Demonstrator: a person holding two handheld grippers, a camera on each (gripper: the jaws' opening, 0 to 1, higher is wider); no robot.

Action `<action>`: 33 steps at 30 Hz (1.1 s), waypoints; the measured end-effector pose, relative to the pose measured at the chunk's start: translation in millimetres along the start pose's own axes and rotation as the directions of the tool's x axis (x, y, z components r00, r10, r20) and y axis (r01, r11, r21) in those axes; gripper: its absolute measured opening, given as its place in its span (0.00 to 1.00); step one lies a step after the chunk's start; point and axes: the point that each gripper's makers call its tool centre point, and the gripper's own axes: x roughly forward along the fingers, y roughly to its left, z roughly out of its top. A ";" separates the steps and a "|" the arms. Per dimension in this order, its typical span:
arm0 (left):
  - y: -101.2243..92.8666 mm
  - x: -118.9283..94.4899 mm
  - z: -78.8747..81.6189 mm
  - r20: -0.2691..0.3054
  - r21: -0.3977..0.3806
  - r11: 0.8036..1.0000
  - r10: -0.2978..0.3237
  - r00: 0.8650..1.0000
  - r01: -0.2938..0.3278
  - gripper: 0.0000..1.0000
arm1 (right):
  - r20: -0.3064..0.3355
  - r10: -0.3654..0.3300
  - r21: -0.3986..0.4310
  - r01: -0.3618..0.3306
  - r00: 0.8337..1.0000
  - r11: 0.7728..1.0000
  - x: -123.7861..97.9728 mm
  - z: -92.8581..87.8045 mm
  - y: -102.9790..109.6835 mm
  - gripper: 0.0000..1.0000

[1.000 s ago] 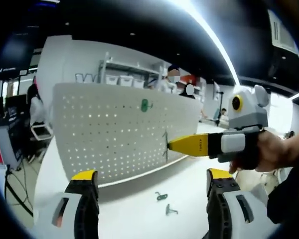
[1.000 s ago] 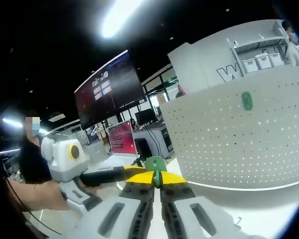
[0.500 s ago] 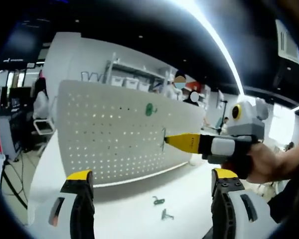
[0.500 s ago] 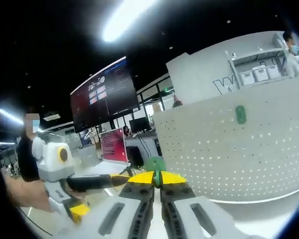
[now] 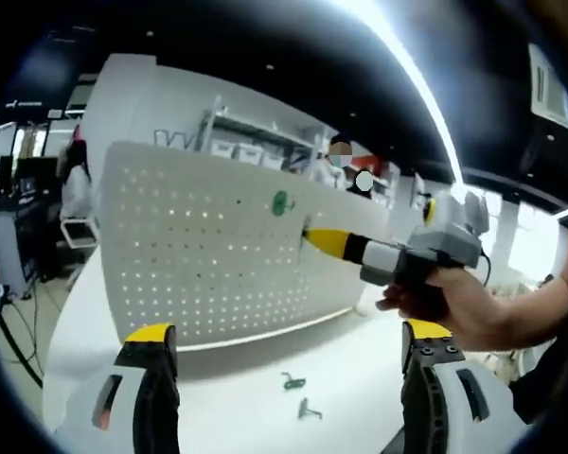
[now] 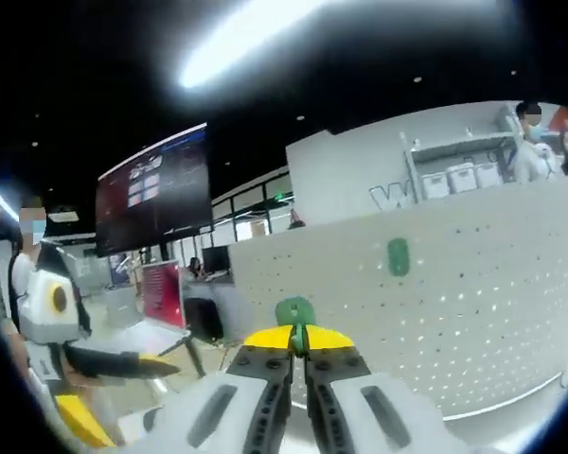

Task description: Insert the hook assembly into the mounting plate slot until the hook locks in place.

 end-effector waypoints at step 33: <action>26.8 -5.3 -11.7 -0.046 -0.036 0.998 0.040 0.998 -0.042 1.00 | 0.115 -0.306 -0.058 0.314 0.945 0.948 53.4 40.1 -129.7 0.00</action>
